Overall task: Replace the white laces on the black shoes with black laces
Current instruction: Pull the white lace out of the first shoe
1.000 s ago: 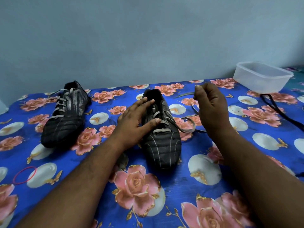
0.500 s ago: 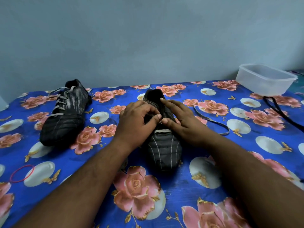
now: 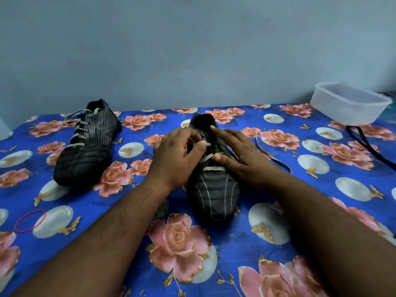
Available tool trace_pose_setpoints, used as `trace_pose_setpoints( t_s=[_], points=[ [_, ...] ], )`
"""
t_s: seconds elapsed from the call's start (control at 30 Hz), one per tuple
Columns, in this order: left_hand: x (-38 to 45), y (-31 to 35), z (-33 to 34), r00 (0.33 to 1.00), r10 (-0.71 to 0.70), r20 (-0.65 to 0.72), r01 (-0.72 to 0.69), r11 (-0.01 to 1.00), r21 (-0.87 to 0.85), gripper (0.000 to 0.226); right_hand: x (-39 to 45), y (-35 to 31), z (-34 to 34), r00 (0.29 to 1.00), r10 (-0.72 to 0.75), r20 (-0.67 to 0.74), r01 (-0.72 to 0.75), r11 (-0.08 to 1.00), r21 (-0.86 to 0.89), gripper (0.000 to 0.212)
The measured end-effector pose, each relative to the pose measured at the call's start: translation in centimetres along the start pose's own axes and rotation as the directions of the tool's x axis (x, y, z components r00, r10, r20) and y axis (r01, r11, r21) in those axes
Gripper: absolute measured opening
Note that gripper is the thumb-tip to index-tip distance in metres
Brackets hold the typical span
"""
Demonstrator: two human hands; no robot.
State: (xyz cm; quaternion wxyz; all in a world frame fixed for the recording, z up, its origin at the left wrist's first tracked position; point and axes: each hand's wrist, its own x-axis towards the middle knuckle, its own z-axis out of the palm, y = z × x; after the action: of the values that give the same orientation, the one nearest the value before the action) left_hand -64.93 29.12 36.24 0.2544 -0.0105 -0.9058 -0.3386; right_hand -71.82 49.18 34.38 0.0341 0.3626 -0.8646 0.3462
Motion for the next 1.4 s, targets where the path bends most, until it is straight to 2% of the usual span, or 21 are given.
trace_pose_setpoints(
  t_s=[0.1, 0.17, 0.27, 0.33, 0.4, 0.47, 0.53, 0.6, 0.67, 0.73, 0.9, 0.97, 1.07, 1.13, 1.2, 1.4],
  points=[
    [-0.1, 0.0, 0.3, 0.995, 0.104, 0.007, -0.104, 0.992, 0.065, 0.035, -0.1, -0.1, -0.1, 1.0, 0.001, -0.002, -0.001, 1.0, 0.016, 0.077],
    [0.0, 0.1, 0.4, 0.995, 0.094, -0.019, -0.092, 0.991, 0.096, 0.031, -0.1, -0.2, -0.1, 1.0, 0.007, 0.005, -0.007, 1.0, 0.028, 0.076],
    [0.4, -0.4, 0.1, 0.996, -0.048, -0.078, 0.052, 0.998, 0.044, 0.032, -0.1, -0.2, -0.1, 1.0, 0.017, 0.012, -0.017, 0.999, 0.044, 0.075],
    [0.6, -0.9, -0.1, 0.983, -0.174, -0.062, 0.175, 0.984, 0.017, 0.035, -0.2, -0.3, -0.1, 1.0, 0.02, 0.016, -0.021, 0.999, 0.048, 0.074],
    [0.6, -1.3, -0.1, 0.971, -0.237, -0.025, 0.236, 0.971, -0.02, 0.034, -0.1, -0.3, -0.1, 1.0, 0.021, 0.013, -0.022, 0.999, 0.05, 0.073],
    [0.5, -1.3, -0.1, 0.979, -0.201, -0.015, 0.199, 0.977, -0.079, 0.038, -0.1, -0.1, -0.1, 1.0, 0.02, 0.009, -0.021, 0.999, 0.048, 0.074],
    [0.3, -1.0, -0.1, 0.997, -0.069, -0.022, 0.066, 0.991, -0.116, 0.043, 0.0, -0.1, -0.1, 1.0, 0.021, 0.009, -0.021, 0.999, 0.045, 0.075],
    [0.2, -0.6, 0.0, 0.999, 0.046, -0.027, -0.047, 0.996, -0.076, 0.042, -0.1, -0.1, 0.0, 1.0, 0.02, 0.008, -0.02, 0.999, 0.046, 0.075],
    [0.3, -0.3, 0.3, 0.997, 0.063, -0.04, -0.064, 0.998, -0.026, 0.031, -0.1, -0.1, 0.0, 1.0, 0.018, 0.006, -0.019, 0.999, 0.049, 0.075],
    [0.3, -0.2, 0.4, 0.998, 0.007, -0.06, -0.008, 1.0, -0.004, 0.024, -0.1, -0.1, 0.0, 1.0, 0.019, 0.009, -0.019, 0.998, 0.053, 0.075],
    [0.7, -1.3, -0.5, 0.967, -0.247, -0.067, 0.252, 0.964, 0.089, 0.029, -0.1, -0.2, -0.1, 1.0, 0.024, 0.012, -0.025, 0.998, 0.058, 0.074],
    [0.8, -1.9, -0.7, 0.956, -0.281, -0.08, 0.29, 0.946, 0.146, 0.03, -0.1, -0.2, -0.1, 1.0, 0.026, 0.016, -0.027, 0.998, 0.059, 0.074],
    [0.5, -1.7, -0.6, 0.982, -0.156, -0.106, 0.164, 0.984, 0.076, 0.029, 0.0, -0.1, -0.1, 1.0, 0.018, 0.012, -0.019, 0.998, 0.058, 0.075],
    [0.2, -1.0, -0.4, 0.998, -0.025, -0.064, 0.026, 0.999, 0.019, 0.039, 0.0, -0.1, 0.0, 1.0, 0.013, 0.01, -0.014, 0.998, 0.063, 0.075],
    [0.0, -0.4, -0.1, 0.999, 0.036, -0.023, -0.035, 0.999, 0.039, 0.046, 0.0, 0.0, 0.0, 1.0, 0.015, 0.01, -0.016, 0.998, 0.065, 0.075],
    [0.2, -0.4, 0.2, 0.997, -0.062, -0.036, 0.065, 0.994, 0.084, 0.024, 0.0, 0.0, -0.1, 1.0, 0.01, 0.019, -0.012, 0.998, 0.066, 0.077]
  ],
)
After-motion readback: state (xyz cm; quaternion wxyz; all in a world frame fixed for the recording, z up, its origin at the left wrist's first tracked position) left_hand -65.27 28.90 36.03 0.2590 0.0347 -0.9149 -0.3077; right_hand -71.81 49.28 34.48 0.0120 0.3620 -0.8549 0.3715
